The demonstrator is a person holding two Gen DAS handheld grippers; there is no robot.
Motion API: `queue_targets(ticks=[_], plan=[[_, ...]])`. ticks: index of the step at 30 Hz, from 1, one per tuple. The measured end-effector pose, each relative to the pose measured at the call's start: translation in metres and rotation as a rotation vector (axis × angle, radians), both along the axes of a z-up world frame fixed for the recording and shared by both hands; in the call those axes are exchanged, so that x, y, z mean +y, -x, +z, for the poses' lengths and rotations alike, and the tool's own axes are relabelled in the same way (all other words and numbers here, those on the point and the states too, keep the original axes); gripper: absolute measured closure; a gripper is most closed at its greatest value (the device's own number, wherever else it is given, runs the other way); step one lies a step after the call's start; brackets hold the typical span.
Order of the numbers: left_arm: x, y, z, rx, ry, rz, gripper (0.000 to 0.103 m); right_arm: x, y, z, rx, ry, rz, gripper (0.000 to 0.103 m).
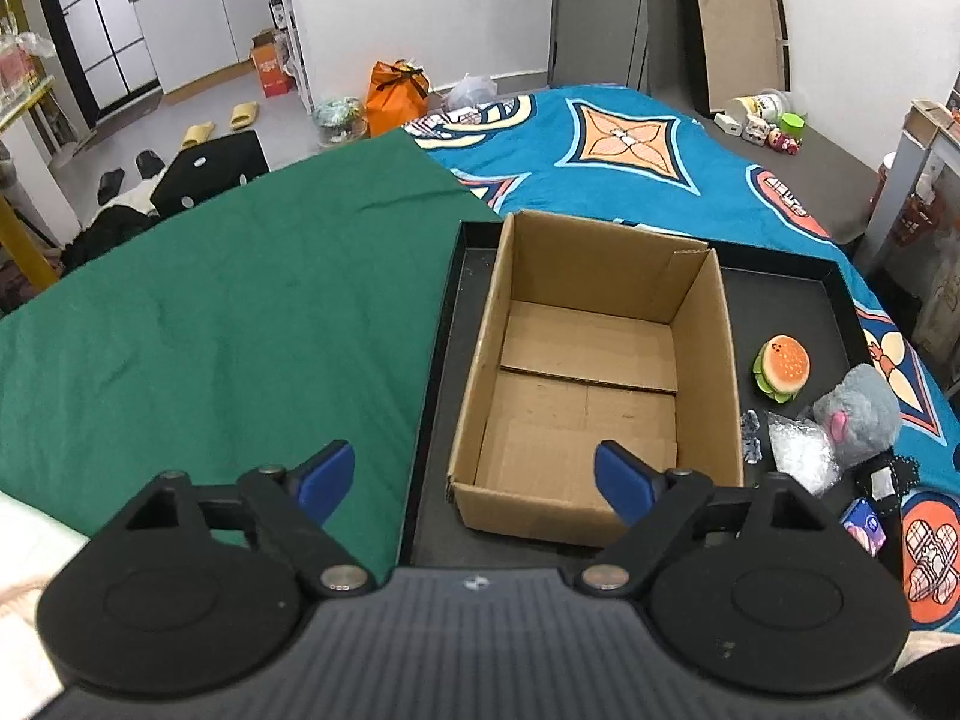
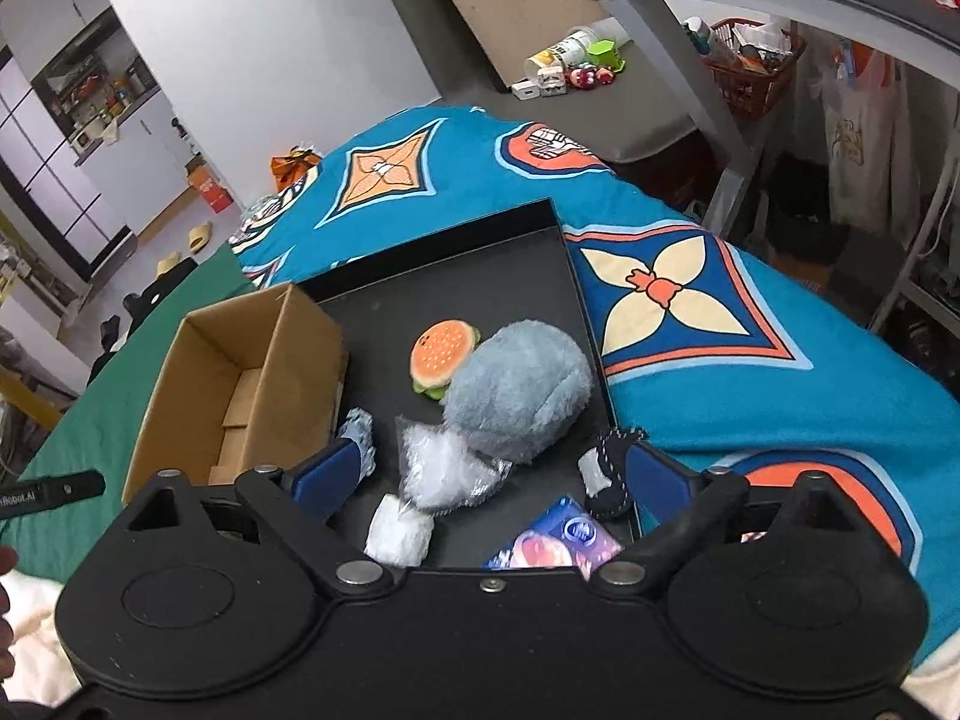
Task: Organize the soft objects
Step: 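Move the right gripper to the grey fluffy plush ball and grasp it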
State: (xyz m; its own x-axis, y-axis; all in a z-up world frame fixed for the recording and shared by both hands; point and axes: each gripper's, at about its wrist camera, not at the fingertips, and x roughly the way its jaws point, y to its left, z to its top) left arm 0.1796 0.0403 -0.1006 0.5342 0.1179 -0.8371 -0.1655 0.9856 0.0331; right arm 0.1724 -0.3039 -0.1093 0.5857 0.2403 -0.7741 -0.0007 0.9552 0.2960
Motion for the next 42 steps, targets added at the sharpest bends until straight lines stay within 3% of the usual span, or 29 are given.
queue_targets(ticks=[10,22,24,29,33,35,38,40,42], plan=[[0.011,-0.02,-0.033,0.05,-0.005,0.053,0.042,0.0,-0.028,-0.025,0.049,-0.047,-0.049,0.01],[0.01,-0.035,-0.057,0.078,-0.022,0.079,0.049,0.018,-0.06,-0.055,0.087,-0.059,-0.136,0.01],[0.009,-0.036,-0.06,0.082,-0.021,0.084,0.055,0.018,-0.064,-0.062,0.098,-0.054,-0.162,0.01],[0.008,-0.039,-0.067,0.085,-0.009,0.102,0.082,0.017,-0.072,-0.075,0.117,-0.039,-0.224,0.01],[0.005,-0.038,-0.068,0.084,0.004,0.1,0.09,0.018,-0.077,-0.079,0.116,-0.029,-0.249,0.01],[0.004,-0.035,-0.065,0.078,0.011,0.102,0.091,0.02,-0.079,-0.083,0.124,-0.02,-0.252,0.014],[0.004,-0.029,-0.064,0.083,0.021,0.111,0.092,0.023,-0.08,-0.088,0.134,-0.006,-0.246,0.029],[0.005,-0.023,-0.063,0.085,0.023,0.117,0.092,0.024,-0.079,-0.09,0.131,-0.013,-0.23,0.045],[0.008,-0.016,-0.063,0.081,0.022,0.119,0.092,0.026,-0.078,-0.092,0.13,-0.041,-0.212,0.05]])
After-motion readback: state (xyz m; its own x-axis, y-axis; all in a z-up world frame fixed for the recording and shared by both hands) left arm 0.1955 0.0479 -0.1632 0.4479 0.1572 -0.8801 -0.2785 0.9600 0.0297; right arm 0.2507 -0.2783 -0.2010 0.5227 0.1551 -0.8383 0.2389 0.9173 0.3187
